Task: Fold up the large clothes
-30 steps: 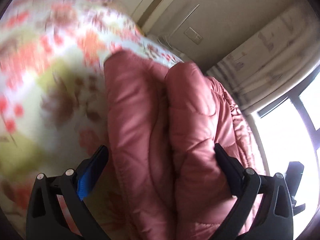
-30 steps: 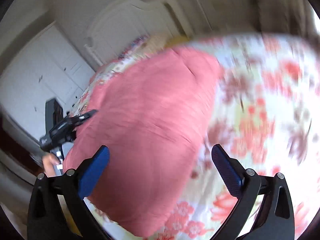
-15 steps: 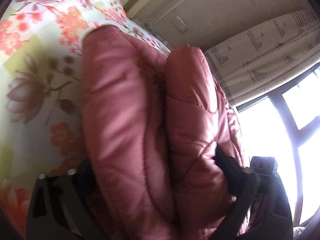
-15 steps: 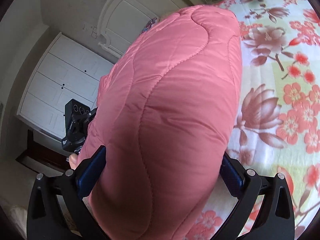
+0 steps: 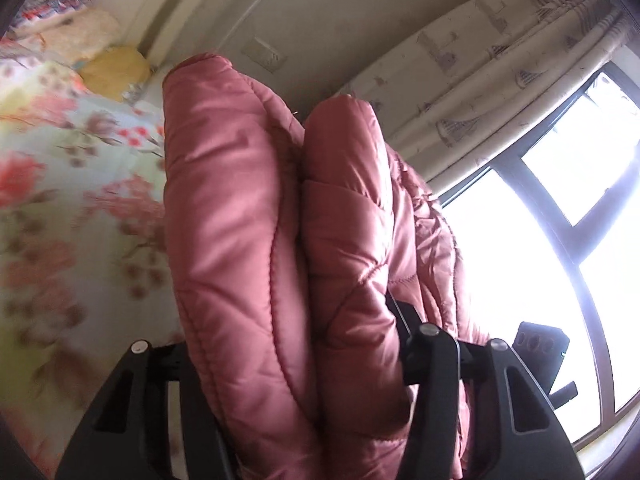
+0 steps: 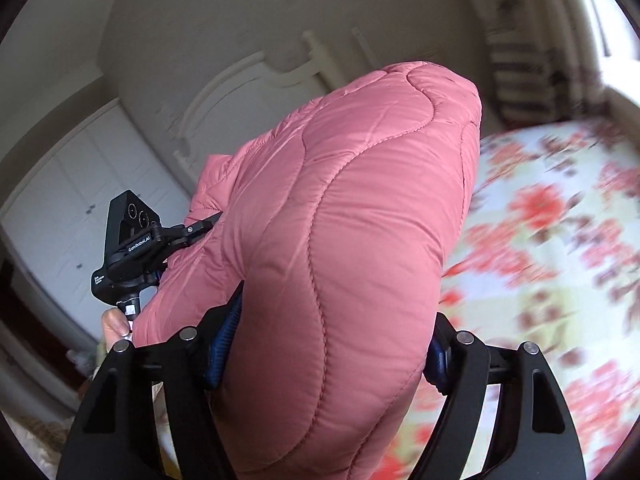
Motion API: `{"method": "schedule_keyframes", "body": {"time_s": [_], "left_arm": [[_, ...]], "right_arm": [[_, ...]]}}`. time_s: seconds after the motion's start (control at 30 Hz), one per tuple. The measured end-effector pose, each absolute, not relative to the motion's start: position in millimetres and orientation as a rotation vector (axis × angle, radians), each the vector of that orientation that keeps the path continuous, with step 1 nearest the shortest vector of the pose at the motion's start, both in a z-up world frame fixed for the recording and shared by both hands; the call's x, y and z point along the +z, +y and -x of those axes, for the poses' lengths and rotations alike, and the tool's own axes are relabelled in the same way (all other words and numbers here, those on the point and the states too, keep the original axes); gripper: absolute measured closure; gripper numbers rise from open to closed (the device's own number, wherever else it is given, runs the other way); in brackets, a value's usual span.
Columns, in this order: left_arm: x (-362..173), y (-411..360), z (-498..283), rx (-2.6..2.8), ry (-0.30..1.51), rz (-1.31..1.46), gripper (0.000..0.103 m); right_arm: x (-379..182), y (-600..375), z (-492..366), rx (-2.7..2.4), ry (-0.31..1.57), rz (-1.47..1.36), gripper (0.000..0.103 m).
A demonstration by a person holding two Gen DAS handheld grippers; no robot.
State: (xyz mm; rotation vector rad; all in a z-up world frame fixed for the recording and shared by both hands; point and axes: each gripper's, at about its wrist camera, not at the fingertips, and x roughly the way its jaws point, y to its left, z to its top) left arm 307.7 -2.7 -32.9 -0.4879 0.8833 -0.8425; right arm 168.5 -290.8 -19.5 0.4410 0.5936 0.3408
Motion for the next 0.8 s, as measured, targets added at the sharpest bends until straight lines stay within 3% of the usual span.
{"method": "schedule_keyframes", "body": {"time_s": [0.07, 0.1, 0.2, 0.33, 0.5, 0.57, 0.7, 0.8], "left_arm": [[-55, -23, -323, -0.797, 0.940, 0.450, 0.048], [-66, -28, -329, -0.758, 0.971, 0.431, 0.039], [-91, -32, -340, -0.724, 1.009, 0.475, 0.030], [-80, -38, -333, -0.663, 0.984, 0.340, 0.025], [-79, -39, -335, -0.633, 0.975, 0.322, 0.017], [-81, -37, -332, -0.630, 0.972, 0.334, 0.015], [-74, -31, -324, -0.600, 0.949, 0.312, 0.014], [-33, -27, -307, -0.472, 0.852, 0.214, 0.014]], "right_arm": [[-32, -309, -180, 0.293, 0.627, -0.437, 0.028], [-45, -313, -191, 0.267, 0.665, -0.445, 0.027], [-81, -336, -209, 0.223, 0.733, -0.549, 0.022], [-64, -327, -197, 0.146, 0.729, -0.478, 0.018], [4, -280, -155, 0.054, 0.478, -0.198, 0.017], [10, -250, -146, 0.103, 0.460, -0.104, 0.019], [-33, -188, -159, 0.088, 0.579, 0.134, 0.022], [-64, -158, -165, -0.002, 0.573, 0.326, 0.022]]}}
